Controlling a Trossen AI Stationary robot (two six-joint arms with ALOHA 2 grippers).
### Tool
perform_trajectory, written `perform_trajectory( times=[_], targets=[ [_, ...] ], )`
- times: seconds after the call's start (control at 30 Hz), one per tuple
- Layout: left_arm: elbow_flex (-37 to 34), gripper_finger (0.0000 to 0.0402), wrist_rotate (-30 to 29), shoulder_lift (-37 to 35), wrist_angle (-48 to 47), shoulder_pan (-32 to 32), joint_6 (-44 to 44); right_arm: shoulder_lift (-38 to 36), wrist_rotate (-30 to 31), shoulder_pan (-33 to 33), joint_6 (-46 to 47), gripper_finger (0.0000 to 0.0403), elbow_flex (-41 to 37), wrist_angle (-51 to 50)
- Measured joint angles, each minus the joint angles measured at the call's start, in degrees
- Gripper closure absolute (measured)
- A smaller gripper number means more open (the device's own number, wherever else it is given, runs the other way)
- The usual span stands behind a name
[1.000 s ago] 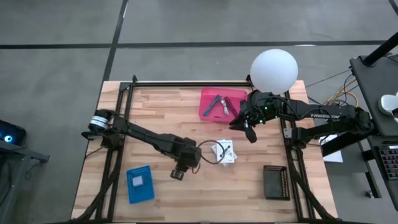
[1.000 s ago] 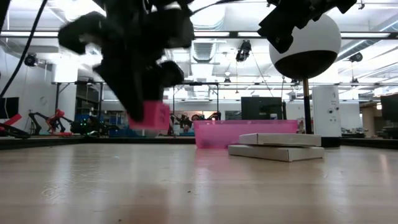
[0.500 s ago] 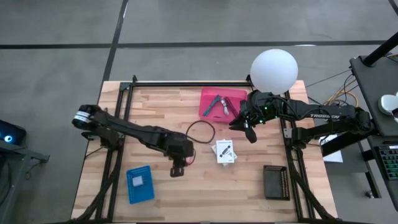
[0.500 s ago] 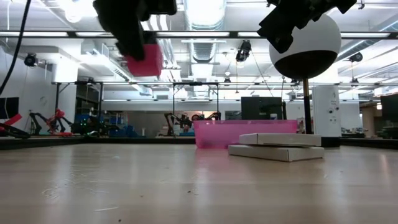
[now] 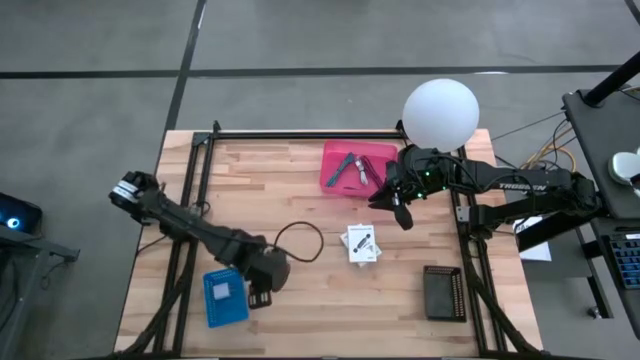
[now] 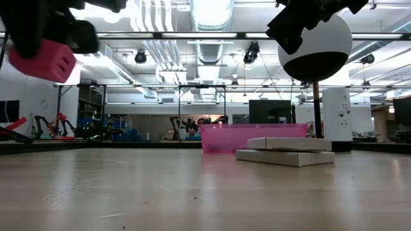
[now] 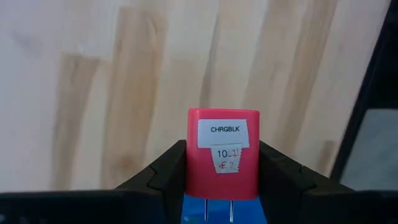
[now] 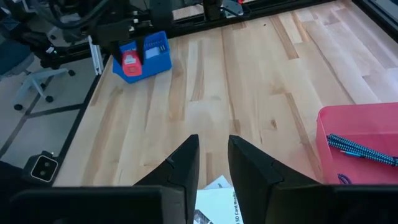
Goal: Pick and place items into bin
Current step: Put the pink charger adapter into the blue bin
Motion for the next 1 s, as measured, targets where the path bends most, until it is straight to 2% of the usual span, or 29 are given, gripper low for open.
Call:
perform_trajectory(
  times=[0.37, 0.57, 0.73, 1.0],
  targets=[
    [-0.04, 0.0264, -0.24, -2.93, -5.32, -11.62, -22.33, 0.0, 0.0, 0.01, -0.02, 0.033, 0.0, -0.02],
    [-0.44, 0.0264, -1.79, -2.95, -7.07, -17.6, -31.16, 0.0, 0.0, 0.0, -0.56, 0.0335, 0.0, -0.02],
    [-3.77, 0.0264, -1.78, -2.64, -5.9, -19.91, -35.27, 0.0, 0.0, 0.0, -0.58, 0.0335, 0.0, -0.02],
    [-8.84, 0.0262, -1.51, -2.62, -0.94, -21.06, -35.14, -0.02, -0.01, 0.02, -0.13, 0.0335, 0.0, -0.02]
  ],
)
